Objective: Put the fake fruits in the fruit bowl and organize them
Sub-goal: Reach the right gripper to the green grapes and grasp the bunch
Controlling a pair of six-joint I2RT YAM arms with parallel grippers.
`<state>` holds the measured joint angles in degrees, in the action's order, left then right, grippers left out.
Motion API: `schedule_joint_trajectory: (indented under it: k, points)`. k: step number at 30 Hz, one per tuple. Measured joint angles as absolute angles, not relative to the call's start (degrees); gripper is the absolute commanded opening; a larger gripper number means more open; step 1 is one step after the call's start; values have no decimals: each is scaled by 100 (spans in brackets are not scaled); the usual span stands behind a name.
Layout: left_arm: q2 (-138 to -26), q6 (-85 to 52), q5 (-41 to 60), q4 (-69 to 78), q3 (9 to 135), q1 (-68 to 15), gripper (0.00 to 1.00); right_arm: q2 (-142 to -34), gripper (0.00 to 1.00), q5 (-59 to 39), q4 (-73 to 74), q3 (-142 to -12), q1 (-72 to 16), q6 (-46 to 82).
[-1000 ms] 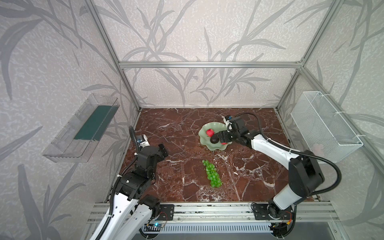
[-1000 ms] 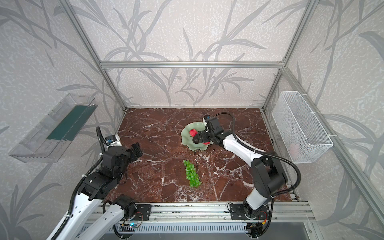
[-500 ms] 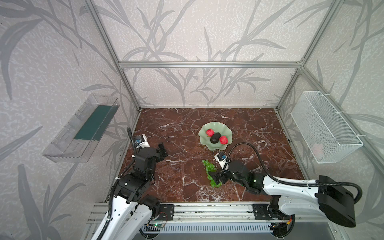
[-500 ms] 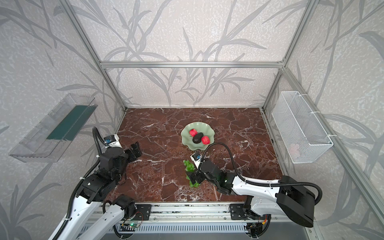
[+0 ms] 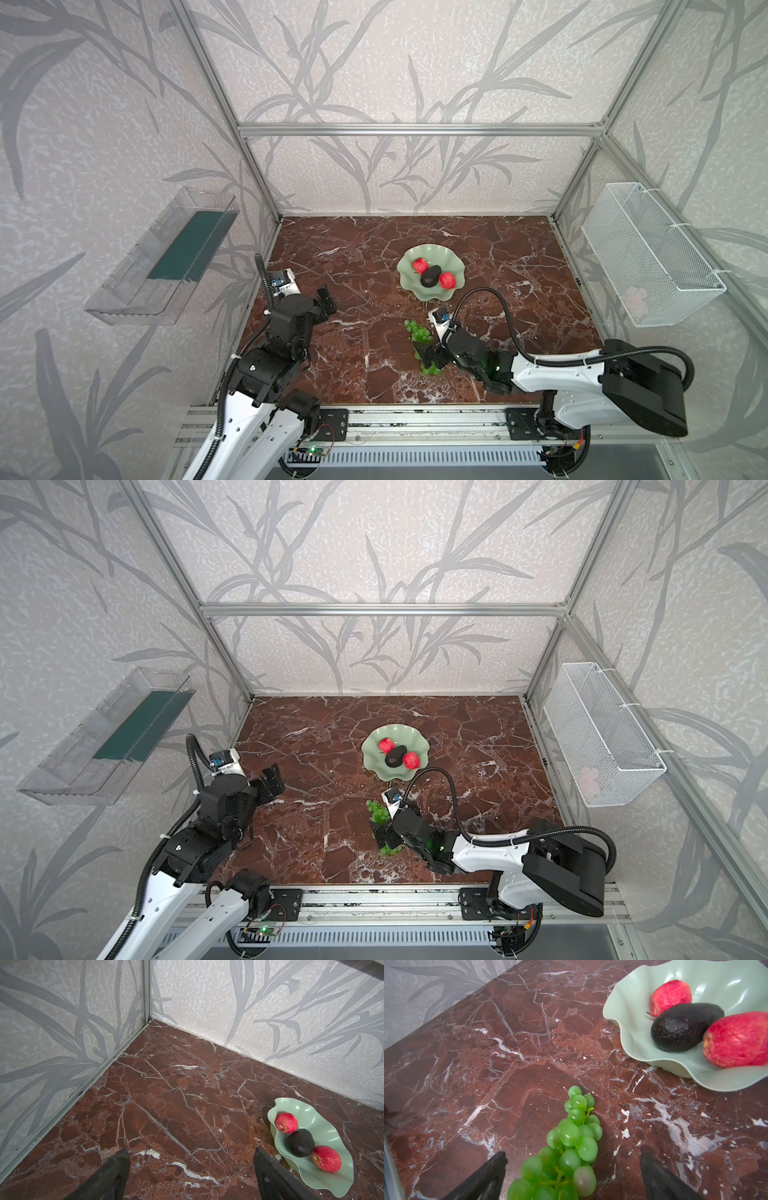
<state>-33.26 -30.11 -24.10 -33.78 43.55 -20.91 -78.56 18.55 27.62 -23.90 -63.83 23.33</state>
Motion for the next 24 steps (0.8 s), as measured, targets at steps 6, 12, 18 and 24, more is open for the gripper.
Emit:
schedule_joint_trajectory:
  k: [6,12,18,24]
  points:
    - [-3330,-3006,-2408,-3376,4355,-2091,93,-8248,100,1859,3050,-2373,-6386,2630]
    - [-3347,-3009,-2408,-3376,4355,-2091,93,-8761,98,1793,3424,-2324,-6410,2952]
    - [-3352,-3009,-2408,-3378,4355,-2091,93,-9102,92,1730,3715,-2322,-6447,3173]
    - [-3352,-3009,-2408,-3378,4353,-2091,93,-9196,71,1728,3916,-2322,-6447,3317]
